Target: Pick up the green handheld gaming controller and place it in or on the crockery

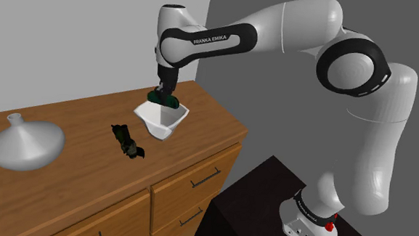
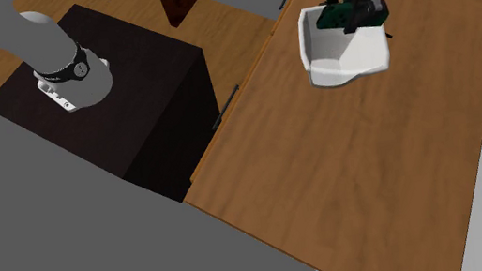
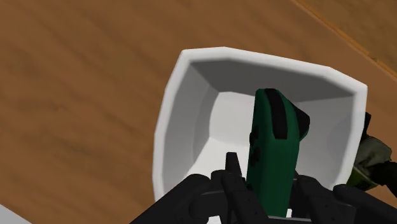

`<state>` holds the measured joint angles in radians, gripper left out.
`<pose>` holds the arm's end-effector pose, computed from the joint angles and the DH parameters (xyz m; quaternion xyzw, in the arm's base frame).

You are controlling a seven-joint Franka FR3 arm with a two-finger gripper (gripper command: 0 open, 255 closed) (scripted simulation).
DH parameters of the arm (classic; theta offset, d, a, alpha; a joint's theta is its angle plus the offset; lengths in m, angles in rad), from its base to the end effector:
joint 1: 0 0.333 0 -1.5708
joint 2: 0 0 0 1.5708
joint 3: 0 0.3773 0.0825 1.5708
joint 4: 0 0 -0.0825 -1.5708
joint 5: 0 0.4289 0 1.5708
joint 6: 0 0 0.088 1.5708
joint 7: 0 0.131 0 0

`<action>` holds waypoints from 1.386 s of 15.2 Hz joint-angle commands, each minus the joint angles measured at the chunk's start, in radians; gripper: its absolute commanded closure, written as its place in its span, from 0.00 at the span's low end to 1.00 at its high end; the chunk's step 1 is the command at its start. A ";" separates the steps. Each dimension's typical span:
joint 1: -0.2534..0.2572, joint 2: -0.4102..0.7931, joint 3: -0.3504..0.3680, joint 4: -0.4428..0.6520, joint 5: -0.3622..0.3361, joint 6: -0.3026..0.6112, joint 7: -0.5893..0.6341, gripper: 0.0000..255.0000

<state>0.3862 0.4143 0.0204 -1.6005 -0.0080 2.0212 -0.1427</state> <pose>0.6797 0.2900 0.4050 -0.9623 -0.2720 -0.0032 0.0009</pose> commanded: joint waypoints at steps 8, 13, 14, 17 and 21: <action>0.000 0.028 0.000 -0.039 -0.001 0.068 0.000 1.00; 0.000 0.028 0.000 -0.039 -0.001 0.068 0.000 0.00; 0.000 0.028 0.000 -0.039 -0.001 0.068 0.000 0.00; 0.000 0.028 0.000 -0.039 -0.001 0.068 0.000 0.00; 0.000 -0.007 0.000 0.011 0.000 -0.017 0.000 0.00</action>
<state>0.3872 0.4183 0.0206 -1.6036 -0.0085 2.0301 -0.1413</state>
